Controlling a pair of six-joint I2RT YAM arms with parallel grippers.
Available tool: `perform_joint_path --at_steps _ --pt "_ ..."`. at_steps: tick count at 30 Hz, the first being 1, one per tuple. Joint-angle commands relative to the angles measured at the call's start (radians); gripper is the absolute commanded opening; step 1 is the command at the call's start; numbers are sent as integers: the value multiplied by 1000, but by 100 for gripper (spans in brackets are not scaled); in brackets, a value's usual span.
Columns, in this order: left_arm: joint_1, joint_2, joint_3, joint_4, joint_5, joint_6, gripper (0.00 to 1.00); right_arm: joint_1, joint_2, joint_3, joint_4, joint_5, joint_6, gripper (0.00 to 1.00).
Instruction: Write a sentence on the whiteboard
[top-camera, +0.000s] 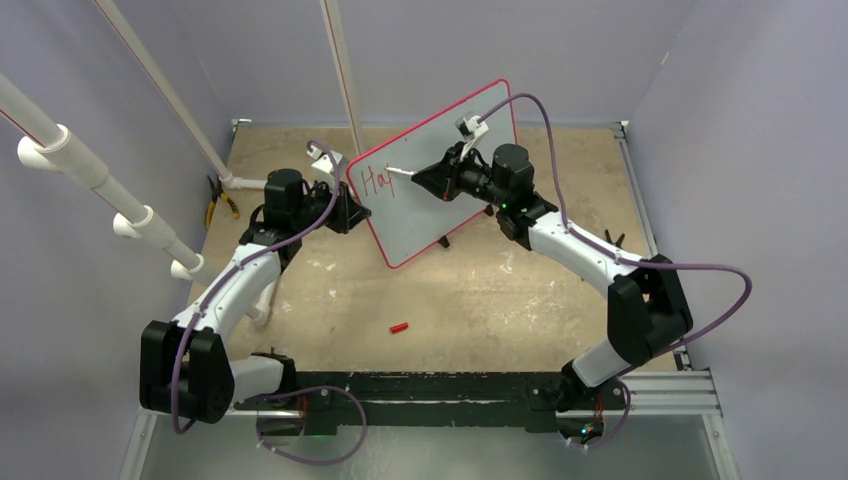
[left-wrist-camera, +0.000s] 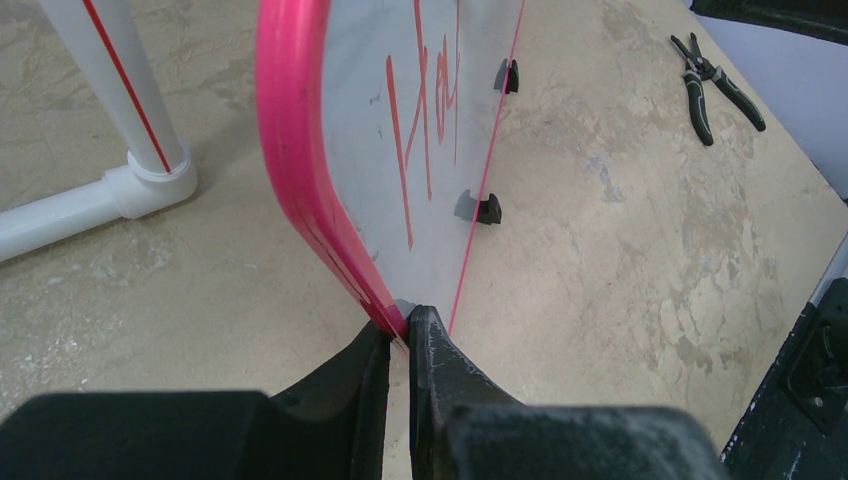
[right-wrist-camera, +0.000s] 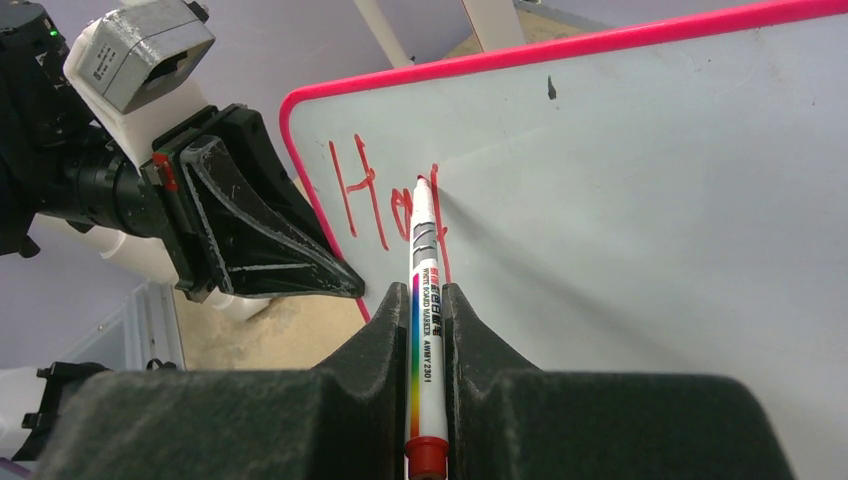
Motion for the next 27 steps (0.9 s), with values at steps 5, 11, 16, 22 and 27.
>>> perform_joint_path --at_steps 5,11,16,22,27 --pt "0 -5 23 36 -3 22 0 -7 -30 8 -25 96 -1 0" --pt "0 -7 23 36 -3 23 0 -24 -45 -7 -32 109 1 0" --pt "0 -7 23 36 -2 23 0 -25 -49 -20 -34 111 -2 0" --pt "0 -7 24 38 -1 20 0 -26 -55 -43 -38 108 -17 0" --pt "0 -7 22 40 -1 21 0 -25 -47 -60 -26 86 -27 0"
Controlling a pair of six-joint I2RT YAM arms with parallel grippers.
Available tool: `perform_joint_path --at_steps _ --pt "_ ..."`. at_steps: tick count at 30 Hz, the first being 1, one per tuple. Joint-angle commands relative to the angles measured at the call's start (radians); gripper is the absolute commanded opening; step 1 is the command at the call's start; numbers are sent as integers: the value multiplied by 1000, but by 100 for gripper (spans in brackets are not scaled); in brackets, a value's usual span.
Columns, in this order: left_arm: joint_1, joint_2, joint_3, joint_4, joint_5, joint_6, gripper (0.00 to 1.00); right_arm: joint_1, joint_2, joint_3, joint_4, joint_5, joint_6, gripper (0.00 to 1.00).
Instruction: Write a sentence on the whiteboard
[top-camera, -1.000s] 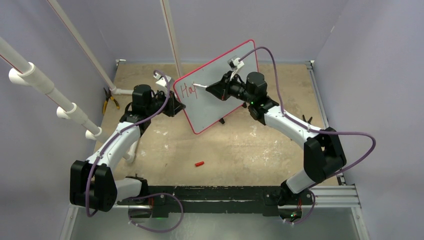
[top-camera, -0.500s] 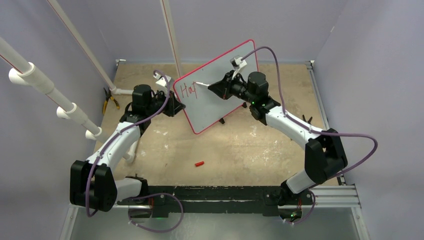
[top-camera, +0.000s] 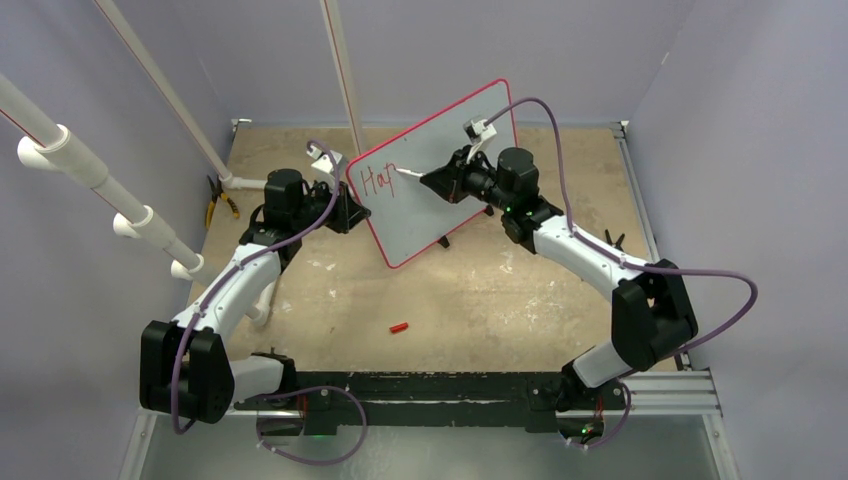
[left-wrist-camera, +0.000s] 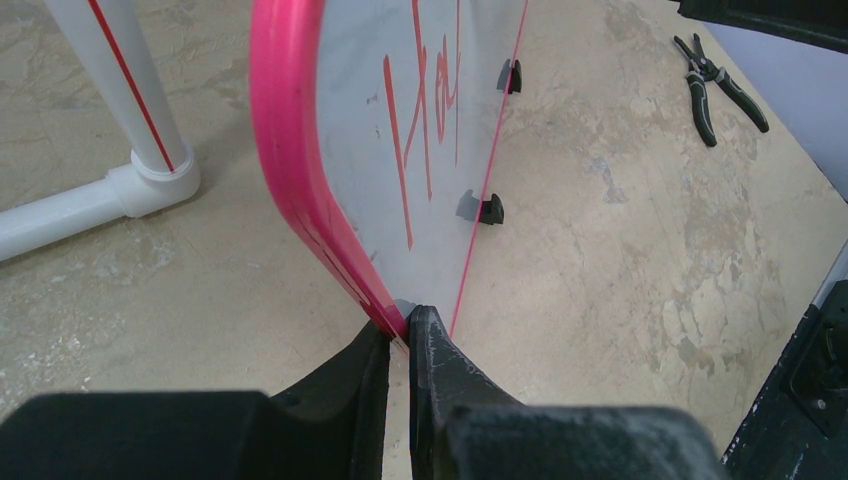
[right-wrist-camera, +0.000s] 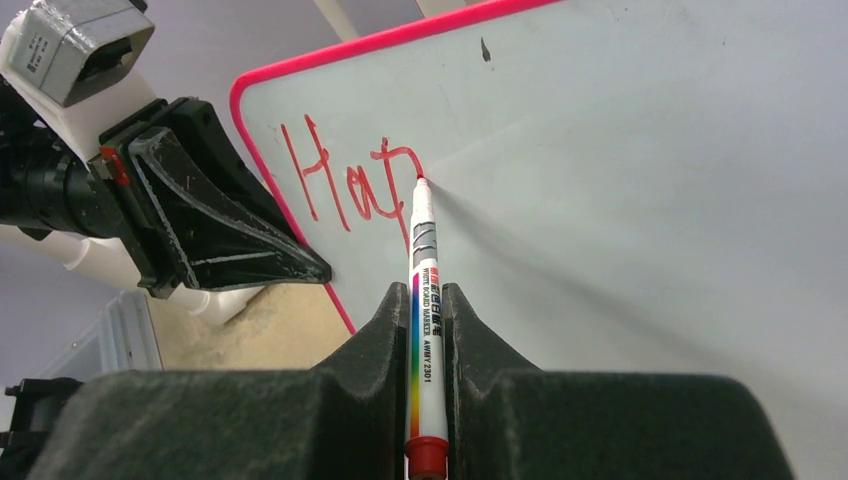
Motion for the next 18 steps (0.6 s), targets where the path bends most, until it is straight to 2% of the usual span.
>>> perform_joint_path --at_steps 1,18 --pt "0 -6 22 40 3 20 0 -8 -16 -27 12 19 -22 0" --pt "0 -3 22 41 5 20 0 10 5 -13 33 -69 -27 0"
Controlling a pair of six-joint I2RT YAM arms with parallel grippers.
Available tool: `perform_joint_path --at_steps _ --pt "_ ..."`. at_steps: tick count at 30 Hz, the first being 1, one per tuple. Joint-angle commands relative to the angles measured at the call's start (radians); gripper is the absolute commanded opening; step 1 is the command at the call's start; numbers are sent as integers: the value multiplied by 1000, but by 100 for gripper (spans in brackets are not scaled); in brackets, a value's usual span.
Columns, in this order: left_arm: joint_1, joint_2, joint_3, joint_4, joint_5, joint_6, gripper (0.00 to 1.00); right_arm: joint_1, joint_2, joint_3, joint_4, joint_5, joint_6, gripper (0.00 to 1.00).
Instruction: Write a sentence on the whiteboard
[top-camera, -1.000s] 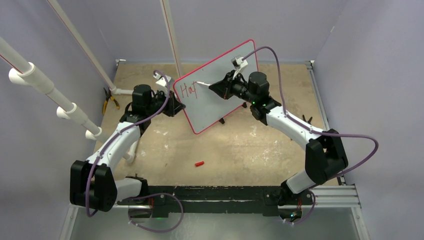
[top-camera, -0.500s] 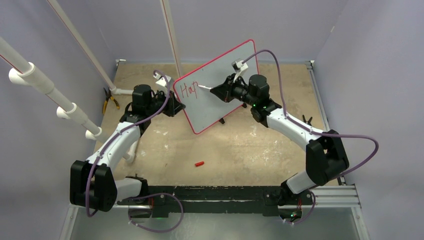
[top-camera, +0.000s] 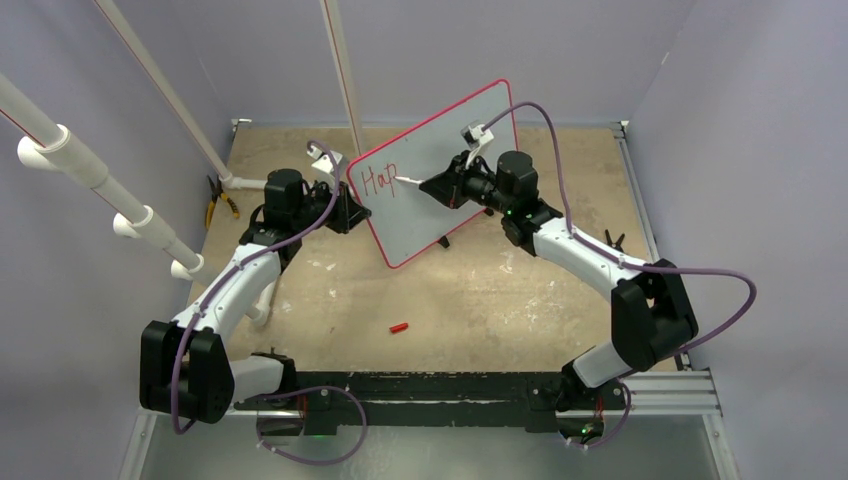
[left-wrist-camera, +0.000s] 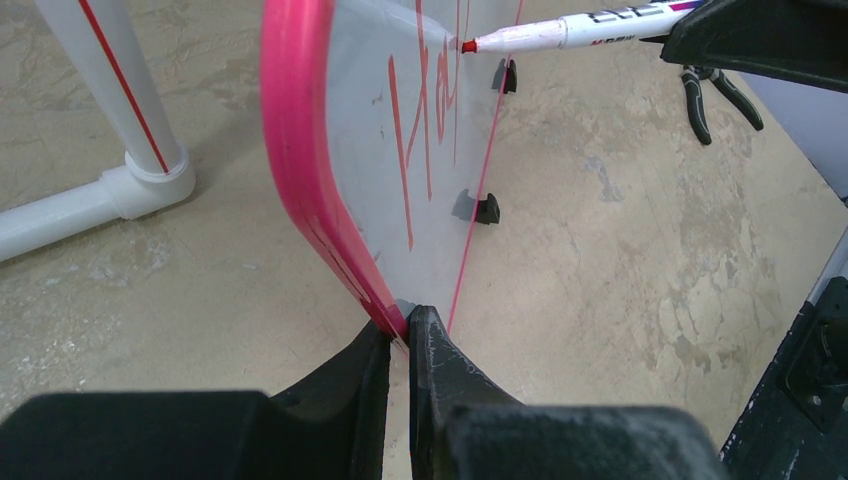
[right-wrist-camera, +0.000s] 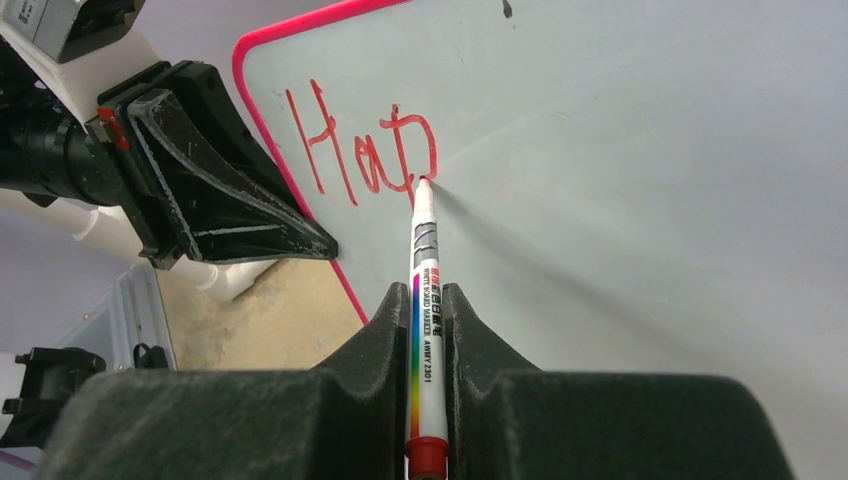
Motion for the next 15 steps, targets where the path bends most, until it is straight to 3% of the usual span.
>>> perform_joint_path --at_steps 1,15 --pt "0 -3 22 41 -1 19 0 8 8 19 25 -26 -22 0" --pt "0 -10 20 40 -3 18 0 12 -74 16 -2 -14 -19 0"
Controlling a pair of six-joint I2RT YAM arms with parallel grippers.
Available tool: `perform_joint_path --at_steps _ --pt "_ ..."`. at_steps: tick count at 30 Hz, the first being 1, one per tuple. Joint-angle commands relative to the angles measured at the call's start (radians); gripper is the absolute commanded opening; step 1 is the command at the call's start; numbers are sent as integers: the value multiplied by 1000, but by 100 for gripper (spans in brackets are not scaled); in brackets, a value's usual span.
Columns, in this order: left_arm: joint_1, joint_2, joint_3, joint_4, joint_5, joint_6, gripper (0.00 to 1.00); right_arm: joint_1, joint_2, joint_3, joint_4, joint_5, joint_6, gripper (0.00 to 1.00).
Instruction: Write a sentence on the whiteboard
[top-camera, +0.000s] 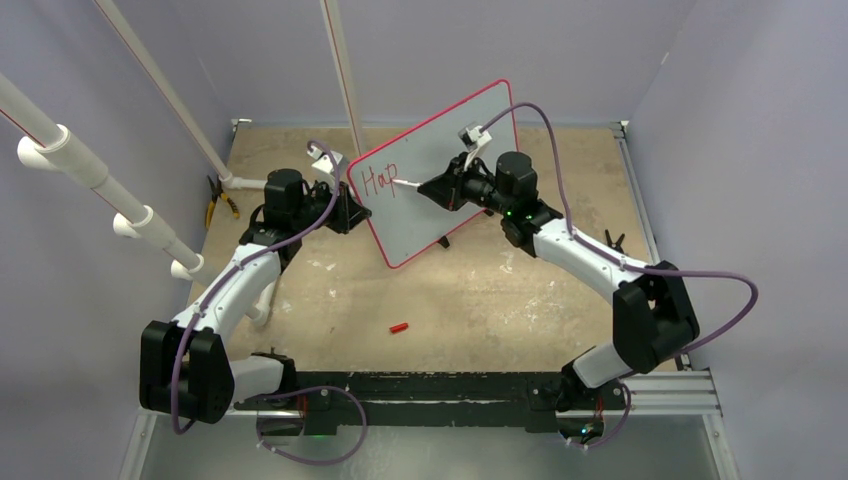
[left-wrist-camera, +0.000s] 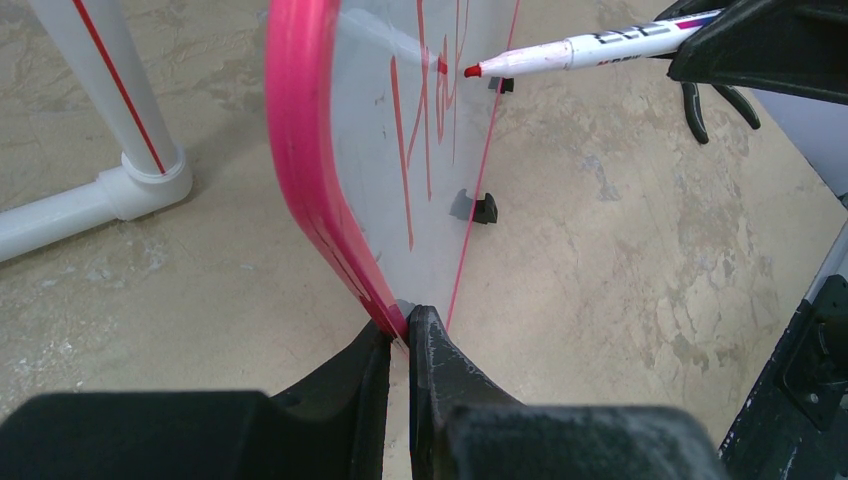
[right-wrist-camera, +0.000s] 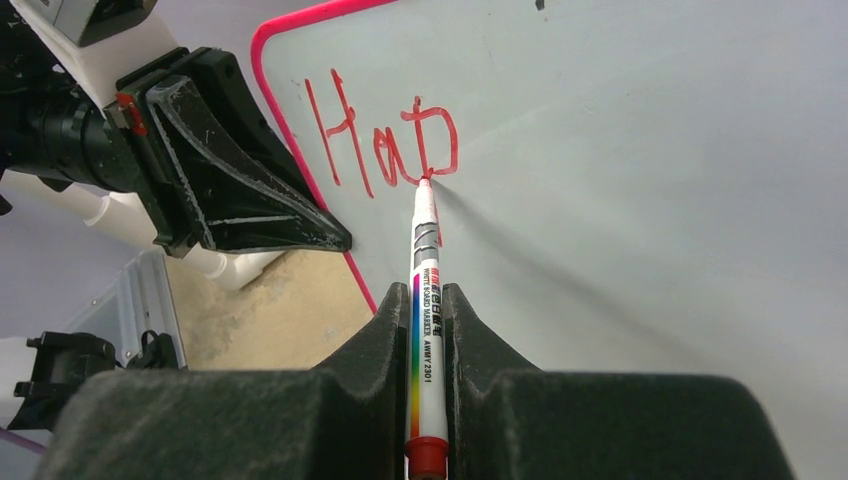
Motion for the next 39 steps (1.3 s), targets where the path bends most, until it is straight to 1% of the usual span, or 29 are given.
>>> perform_joint_path --at_steps 1,6,11,29,39 --pt "0 -9 19 39 -10 18 0 1 -75 17 1 16 -9 0" --pt "-1 -13 18 39 -10 20 0 -21 -86 25 17 31 10 0" --pt "-2 -11 17 39 -10 20 0 -37 -60 51 25 31 16 0" --pt "-3 -8 18 39 -8 19 0 -44 6 103 59 21 32 0" --pt "-4 -8 20 39 -7 19 0 -47 18 77 48 43 25 0"
